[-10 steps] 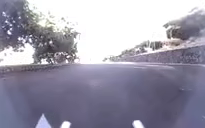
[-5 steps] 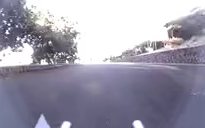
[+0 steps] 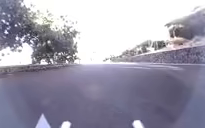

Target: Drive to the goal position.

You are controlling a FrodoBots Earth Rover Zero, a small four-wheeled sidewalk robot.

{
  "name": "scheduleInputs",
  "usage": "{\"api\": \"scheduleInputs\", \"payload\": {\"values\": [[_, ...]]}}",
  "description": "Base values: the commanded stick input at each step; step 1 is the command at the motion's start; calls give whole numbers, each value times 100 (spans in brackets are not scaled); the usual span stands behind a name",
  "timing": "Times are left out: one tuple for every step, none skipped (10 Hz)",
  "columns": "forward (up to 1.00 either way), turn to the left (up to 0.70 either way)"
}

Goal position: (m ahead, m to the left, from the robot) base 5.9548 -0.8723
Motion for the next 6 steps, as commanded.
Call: {"api": "scheduleInputs", "payload": {"values": [[69, 2], [69, 3], [69, 3], [69, 3], [69, 3], [69, 3]]}}
